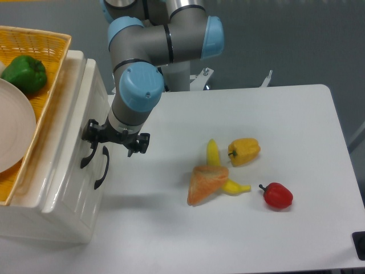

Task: Slide the top white drawer open
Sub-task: 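Hook the gripper fingers onto the top drawer handle, then pull the top drawer outward from the cabinet with the gripper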

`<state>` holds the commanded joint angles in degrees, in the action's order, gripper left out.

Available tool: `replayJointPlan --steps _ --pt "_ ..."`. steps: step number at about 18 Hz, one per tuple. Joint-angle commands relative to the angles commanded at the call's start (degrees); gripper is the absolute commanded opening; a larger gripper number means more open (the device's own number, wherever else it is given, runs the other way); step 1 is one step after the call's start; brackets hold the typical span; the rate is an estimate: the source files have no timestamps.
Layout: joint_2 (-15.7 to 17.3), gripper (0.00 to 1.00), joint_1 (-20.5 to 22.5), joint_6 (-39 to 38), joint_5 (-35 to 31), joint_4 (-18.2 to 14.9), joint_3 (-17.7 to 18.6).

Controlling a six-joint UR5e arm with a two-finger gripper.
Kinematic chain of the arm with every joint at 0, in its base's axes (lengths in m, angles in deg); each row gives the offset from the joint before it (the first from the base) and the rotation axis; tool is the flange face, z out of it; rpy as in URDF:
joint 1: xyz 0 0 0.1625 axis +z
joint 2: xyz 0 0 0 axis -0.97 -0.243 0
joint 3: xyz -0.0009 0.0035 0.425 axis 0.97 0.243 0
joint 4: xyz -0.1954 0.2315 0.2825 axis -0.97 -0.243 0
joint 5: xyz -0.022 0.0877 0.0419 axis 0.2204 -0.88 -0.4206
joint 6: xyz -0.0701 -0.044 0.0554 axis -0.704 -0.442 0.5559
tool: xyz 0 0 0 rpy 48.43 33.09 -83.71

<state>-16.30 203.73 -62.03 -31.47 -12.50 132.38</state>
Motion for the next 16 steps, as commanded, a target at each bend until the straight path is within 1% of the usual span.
replayJointPlan --steps 7,12,16 --pt "-0.09 1.0 0.0 0.44 -1.23 0.0 -0.26" --pt "-0.97 1.0 0.0 1.31 -1.23 0.0 -1.32" --pt "-1.23 1.0 0.09 2.19 -1.32 0.09 -1.32"
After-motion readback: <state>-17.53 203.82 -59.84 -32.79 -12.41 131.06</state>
